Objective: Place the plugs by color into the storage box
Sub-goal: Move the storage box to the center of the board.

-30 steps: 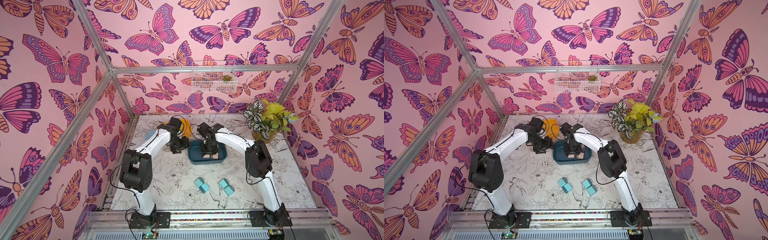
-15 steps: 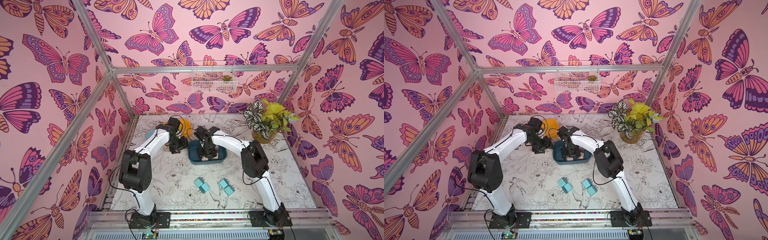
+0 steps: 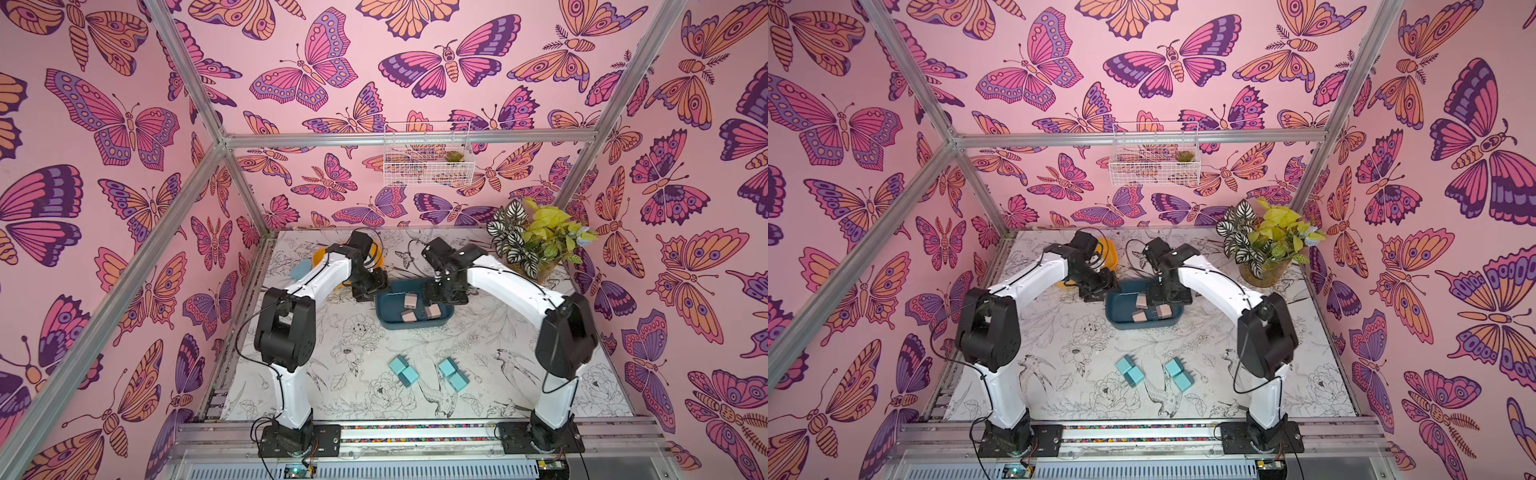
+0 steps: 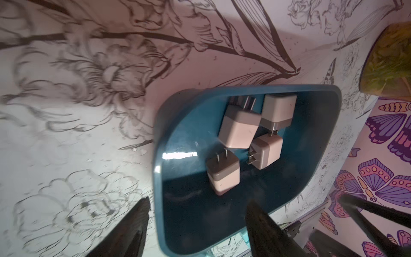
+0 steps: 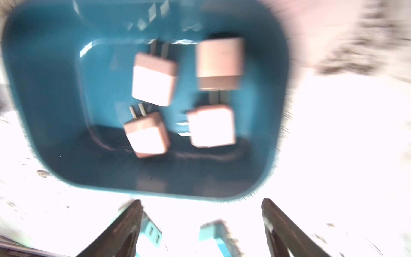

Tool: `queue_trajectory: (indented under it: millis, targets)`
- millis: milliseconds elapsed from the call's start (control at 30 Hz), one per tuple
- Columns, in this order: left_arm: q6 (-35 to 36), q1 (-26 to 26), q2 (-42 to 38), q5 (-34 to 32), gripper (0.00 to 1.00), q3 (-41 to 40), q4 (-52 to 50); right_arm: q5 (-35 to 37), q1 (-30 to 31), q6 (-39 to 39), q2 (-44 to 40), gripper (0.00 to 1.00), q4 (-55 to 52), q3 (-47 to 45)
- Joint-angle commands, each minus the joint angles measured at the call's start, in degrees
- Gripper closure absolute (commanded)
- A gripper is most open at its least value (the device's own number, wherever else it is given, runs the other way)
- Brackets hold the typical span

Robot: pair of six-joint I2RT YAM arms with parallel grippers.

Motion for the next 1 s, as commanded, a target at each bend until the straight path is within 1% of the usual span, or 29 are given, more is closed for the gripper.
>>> queue_trajectory:
  millis: [0, 100, 167, 233, 333, 433, 500, 600, 633, 667, 800, 900, 967]
  targets:
    - [-1.18, -2.71, 3.56, 3.52, 0.29, 2.59, 0.73, 1.82, -1.04, 2.26, -5.79, 0.15, 0.2, -4.69]
    - [-4.17, -4.82, 6.25, 6.65, 0.29, 3.62, 2.7, 2.41, -1.22, 2.62, -9.22, 0.15, -0.95, -7.59]
    - [-8.87, -6.21, 7.75, 10.42, 0.3, 3.19, 5.87, 2.7, -1.37, 2.82, -10.57, 0.15, -1.75, -9.14]
    - [-12.8, -7.25, 9.38, 12.34, 0.31, 3.27, 7.84, 2.11, -1.83, 3.38, -11.29, 0.15, -2.04, -10.41]
    - [-17.71, -8.3, 11.72, 14.01, 0.32, 3.89, 11.01, 1.41, -2.46, 3.7, -12.45, 0.15, -1.91, -11.43]
    - [-21.05, -10.01, 13.93, 15.45, 0.32, 6.42, 14.31, 0.99, -2.77, 3.14, -12.39, 0.15, -2.54, -11.57]
    - [-24.74, -11.0, 15.31, 18.44, 0.32, 6.39, 20.1, 0.41, -3.01, 2.63, -11.85, 0.15, -2.81, -11.59]
    - [-31.11, -11.59, 15.82, 22.23, 0.32, 3.1, 32.37, -0.46, -3.12, 1.65, -10.59, 0.15, -2.61, -10.92]
    - [-31.82, -11.55, 15.34, 22.79, 0.31, 2.02, 34.84, -0.6, -3.16, 1.46, -9.99, 0.15, -2.49, -10.29]
    - [-31.42, -11.43, 14.52, 22.75, 0.31, 1.43, 35.23, -0.89, -3.33, 1.33, -9.35, 0.15, -2.46, -9.53]
    - [-29.07, -9.12, 9.35, 21.7, 0.28, -2.66, 34.51, -2.15, -3.51, 0.73, -6.34, 0.15, -1.59, -4.82]
    - [-25.87, -5.6, 3.6, 18.38, 0.28, -6.25, 29.35, -3.05, -3.51, 0.01, -2.98, 0.15, -0.67, -0.4]
    - [-22.81, -2.47, -0.65, 14.29, 0.28, -7.78, 22.64, -3.65, -3.6, -0.49, -0.18, 0.15, -0.59, 2.92]
